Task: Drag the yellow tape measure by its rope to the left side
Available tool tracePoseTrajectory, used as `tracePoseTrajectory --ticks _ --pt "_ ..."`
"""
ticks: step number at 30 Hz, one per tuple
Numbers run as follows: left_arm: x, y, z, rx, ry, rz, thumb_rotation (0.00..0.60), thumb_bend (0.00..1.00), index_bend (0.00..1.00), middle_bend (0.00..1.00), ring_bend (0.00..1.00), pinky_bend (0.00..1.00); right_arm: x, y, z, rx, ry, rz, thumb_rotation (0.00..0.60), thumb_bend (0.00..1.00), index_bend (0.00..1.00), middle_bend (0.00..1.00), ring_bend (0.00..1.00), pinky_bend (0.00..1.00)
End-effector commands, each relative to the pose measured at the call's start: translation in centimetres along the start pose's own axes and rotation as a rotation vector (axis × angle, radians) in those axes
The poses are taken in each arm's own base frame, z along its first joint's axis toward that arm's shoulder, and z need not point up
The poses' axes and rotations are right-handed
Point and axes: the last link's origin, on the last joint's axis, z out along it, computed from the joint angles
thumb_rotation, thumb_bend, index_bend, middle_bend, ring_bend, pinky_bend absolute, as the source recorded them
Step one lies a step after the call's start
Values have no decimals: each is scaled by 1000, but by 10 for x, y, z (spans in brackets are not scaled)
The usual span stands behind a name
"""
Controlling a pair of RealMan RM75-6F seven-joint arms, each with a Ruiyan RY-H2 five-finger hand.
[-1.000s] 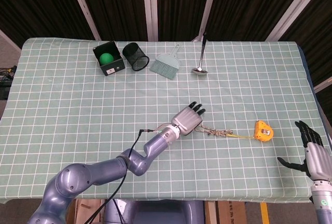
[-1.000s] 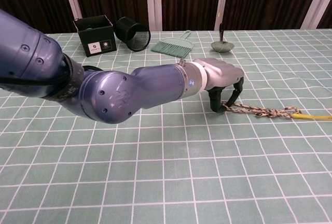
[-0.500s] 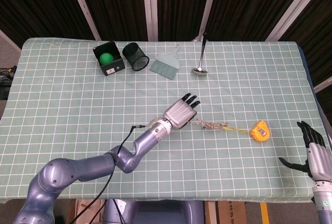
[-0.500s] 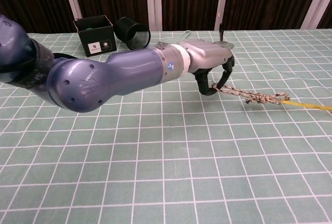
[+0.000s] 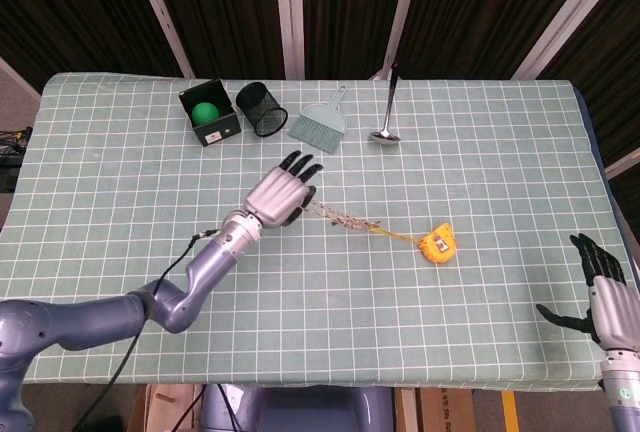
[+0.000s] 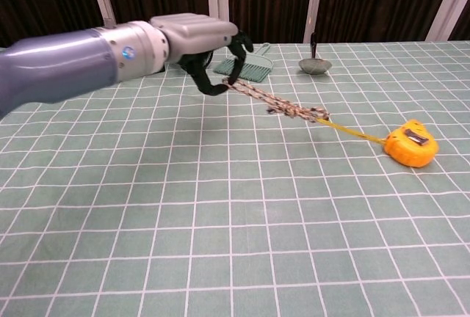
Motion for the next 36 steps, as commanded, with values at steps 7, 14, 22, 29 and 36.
tracePoseTrajectory --ticks 7,14,22,29,36 --pt "19 -88 -85 193 56 17 600 523 577 113 0 0 -4 -4 1 15 -5 -16 600 122 0 0 0 0" --pt "23 -148 -158 340 55 64 600 523 577 114 0 0 -8 -7 2 21 -8 -25 600 122 0 0 0 0" --pt "9 -192 -235 490 2 89 600 524 577 115 0 0 -12 -11 3 32 -17 -33 600 122 0 0 0 0" --pt "-1 -220 -289 622 -25 88 600 524 569 116 0 0 -14 -13 4 34 -19 -38 600 122 0 0 0 0" --pt "2 -238 -310 690 -1 88 600 522 553 113 0 0 -14 -13 4 35 -19 -43 600 122 0 0 0 0"
